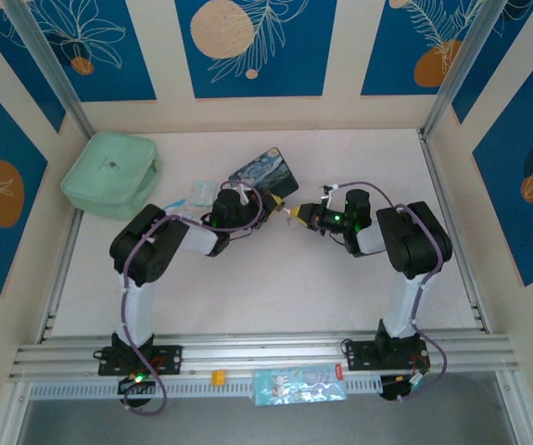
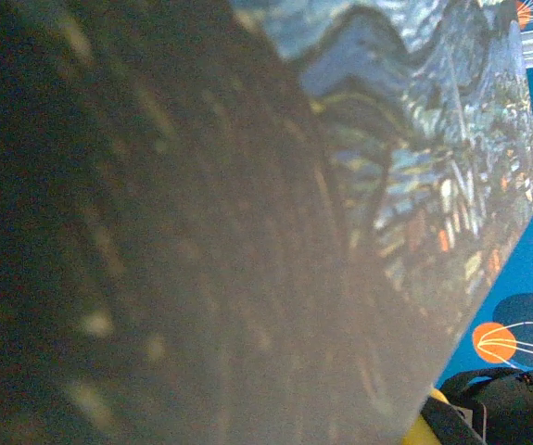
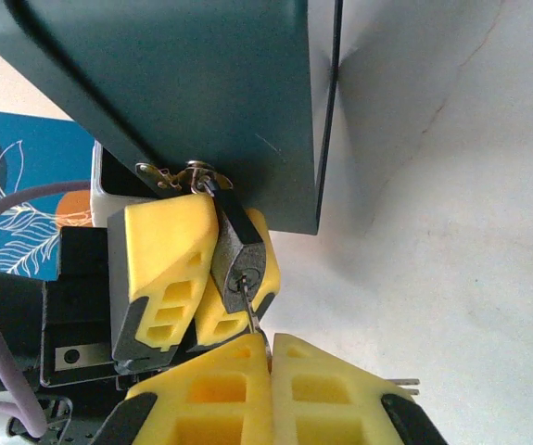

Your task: Unlock a padlock with a key

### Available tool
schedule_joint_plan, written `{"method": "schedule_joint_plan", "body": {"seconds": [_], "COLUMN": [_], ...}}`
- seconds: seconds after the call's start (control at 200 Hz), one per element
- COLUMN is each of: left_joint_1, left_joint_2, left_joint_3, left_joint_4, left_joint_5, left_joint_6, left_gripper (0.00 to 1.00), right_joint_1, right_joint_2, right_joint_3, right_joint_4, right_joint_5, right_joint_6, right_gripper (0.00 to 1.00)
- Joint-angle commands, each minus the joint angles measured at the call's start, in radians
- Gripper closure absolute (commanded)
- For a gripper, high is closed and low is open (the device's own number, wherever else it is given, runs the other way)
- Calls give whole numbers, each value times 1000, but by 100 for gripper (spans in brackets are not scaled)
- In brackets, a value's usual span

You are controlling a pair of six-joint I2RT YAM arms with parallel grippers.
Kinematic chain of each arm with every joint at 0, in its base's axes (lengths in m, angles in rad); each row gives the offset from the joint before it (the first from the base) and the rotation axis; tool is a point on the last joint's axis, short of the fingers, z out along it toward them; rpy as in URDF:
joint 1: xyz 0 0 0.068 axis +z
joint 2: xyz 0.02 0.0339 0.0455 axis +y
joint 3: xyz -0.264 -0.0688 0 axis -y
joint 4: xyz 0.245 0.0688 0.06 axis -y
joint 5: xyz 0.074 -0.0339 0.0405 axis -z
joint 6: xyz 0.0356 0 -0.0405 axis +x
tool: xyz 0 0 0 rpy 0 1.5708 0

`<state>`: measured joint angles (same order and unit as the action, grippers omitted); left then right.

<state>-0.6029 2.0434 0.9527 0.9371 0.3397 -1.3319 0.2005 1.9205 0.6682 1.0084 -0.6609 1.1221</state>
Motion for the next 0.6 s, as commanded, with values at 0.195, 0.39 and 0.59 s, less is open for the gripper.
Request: {"method": "schedule_joint_plan", "body": {"seconds": [0.195,0.39,0.59], "left_joint_1": [-40,-44,-52], "left_joint_2": [-31,-29,-18], "left_joint_3": [-8,-12,16], "left_joint_4": [18,48,41], "left_joint_5": [61,8,45], "left_joint_6": [7,-13,-14], "left_gripper": [100,100,100], "right_joint_1": [46,68,64], "right_joint_2": [-21,-10,7], "right_joint_3": [20,-12,17], "right_joint_4": [16,98,104], "right_joint_5": [78,130,137], "right_joint_6": [22,85,85], "right_gripper": [100,100,100]}}
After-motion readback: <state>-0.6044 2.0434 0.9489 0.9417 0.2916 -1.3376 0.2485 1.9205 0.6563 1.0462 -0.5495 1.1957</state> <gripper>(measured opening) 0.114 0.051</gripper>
